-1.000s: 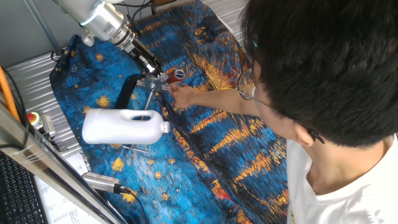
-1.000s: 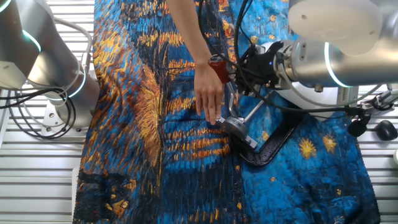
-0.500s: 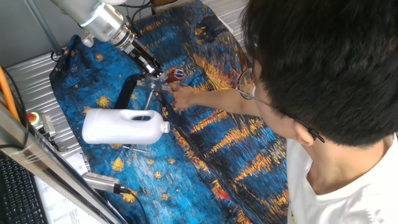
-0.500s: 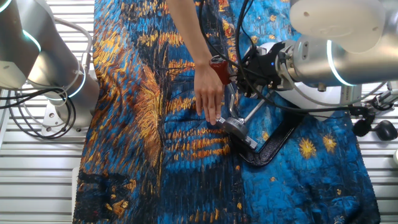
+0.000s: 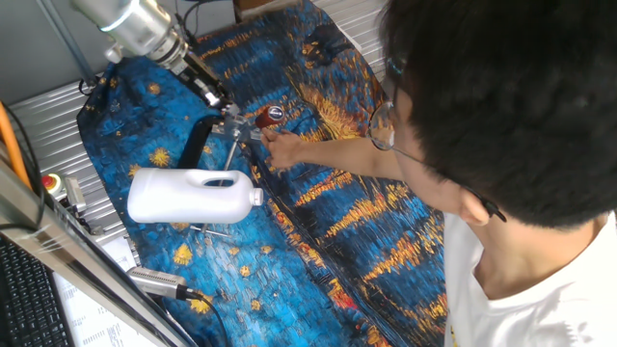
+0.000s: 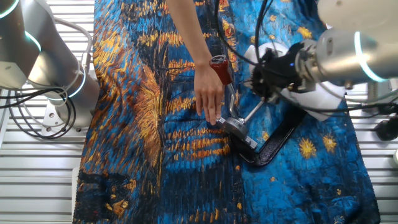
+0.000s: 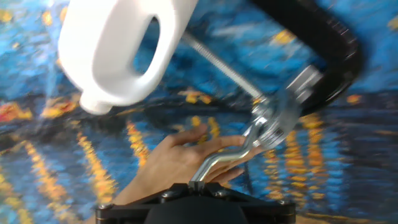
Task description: Pull up the lever
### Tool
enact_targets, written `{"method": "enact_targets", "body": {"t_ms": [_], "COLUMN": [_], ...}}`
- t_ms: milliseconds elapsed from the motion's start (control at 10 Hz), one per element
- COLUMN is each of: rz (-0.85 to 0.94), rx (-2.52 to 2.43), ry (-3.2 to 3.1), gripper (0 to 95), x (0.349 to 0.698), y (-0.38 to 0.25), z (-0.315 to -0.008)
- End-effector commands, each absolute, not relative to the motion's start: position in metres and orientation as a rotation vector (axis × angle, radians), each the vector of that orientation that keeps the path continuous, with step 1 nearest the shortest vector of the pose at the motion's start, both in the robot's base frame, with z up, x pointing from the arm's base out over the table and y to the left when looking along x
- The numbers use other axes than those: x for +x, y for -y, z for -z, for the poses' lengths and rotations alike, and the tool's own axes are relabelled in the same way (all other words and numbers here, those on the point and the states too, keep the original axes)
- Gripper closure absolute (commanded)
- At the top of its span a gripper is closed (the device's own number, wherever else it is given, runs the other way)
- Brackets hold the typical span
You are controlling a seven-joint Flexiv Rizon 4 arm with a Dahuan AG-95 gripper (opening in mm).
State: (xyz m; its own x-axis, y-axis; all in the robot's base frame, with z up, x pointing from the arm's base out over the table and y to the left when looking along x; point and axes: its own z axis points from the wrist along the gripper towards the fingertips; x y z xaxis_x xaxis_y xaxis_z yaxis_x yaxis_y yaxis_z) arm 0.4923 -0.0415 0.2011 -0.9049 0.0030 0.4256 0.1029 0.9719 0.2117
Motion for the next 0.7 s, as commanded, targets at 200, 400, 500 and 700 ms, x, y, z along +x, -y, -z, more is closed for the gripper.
{"method": "enact_targets", "body": {"t_ms": [200, 400, 500, 700], "rz": [0.240, 0.224, 0.213, 0.136], "rx": [-0.160, -0.205, -0.206, -0.203], "ry": [2.848, 2.940, 2.956, 3.012], "gripper": [95.0, 95.0, 95.0, 95.0], "x": [0.524, 0.533, 0.533, 0.532], "y": [0.057, 0.056, 0.057, 0.059], "z": [-0.196, -0.183, -0.182, -0.182]}}
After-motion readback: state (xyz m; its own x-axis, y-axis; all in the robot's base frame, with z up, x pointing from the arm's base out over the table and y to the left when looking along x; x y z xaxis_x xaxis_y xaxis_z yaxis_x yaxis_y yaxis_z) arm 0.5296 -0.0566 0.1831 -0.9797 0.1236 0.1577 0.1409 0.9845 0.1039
